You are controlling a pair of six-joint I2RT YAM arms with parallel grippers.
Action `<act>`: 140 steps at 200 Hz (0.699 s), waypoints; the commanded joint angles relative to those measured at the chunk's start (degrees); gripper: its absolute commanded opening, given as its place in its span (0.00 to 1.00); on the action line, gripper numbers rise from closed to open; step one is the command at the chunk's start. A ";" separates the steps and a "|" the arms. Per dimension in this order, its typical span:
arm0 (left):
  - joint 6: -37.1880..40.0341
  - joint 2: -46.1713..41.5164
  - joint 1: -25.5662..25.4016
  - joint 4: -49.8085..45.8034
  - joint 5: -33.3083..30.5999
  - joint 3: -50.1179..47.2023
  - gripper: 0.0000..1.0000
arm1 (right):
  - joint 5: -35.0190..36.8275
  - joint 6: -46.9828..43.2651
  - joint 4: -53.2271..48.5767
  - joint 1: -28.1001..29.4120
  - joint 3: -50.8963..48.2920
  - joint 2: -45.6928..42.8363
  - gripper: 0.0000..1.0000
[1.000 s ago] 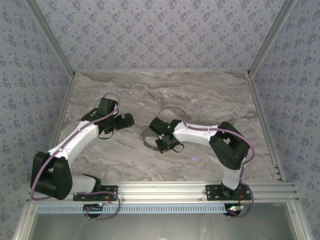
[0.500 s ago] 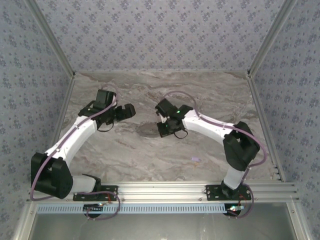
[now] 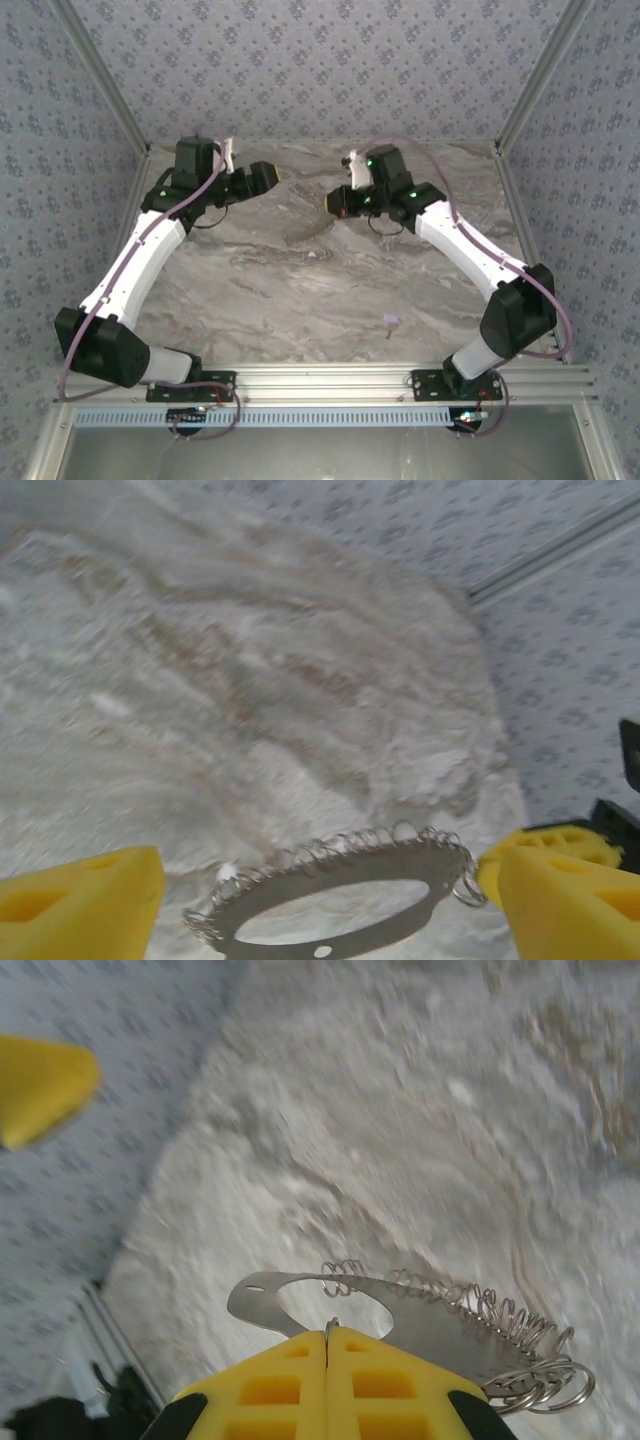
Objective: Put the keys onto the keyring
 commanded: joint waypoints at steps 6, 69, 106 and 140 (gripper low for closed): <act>-2.00 2.11 0.20 6.11 7.84 4.12 0.79 | -11.20 5.52 10.39 -3.22 5.61 -2.15 0.00; -0.94 8.47 0.08 9.72 11.67 14.20 0.58 | -24.18 21.35 30.89 -9.71 7.74 -2.26 0.00; -2.74 11.12 -0.88 12.02 14.72 18.53 0.51 | -26.68 27.63 39.02 -9.49 6.32 -2.46 0.00; -3.39 10.65 -5.09 14.14 19.51 19.49 0.43 | -26.28 29.21 41.06 -9.26 4.16 -3.95 0.00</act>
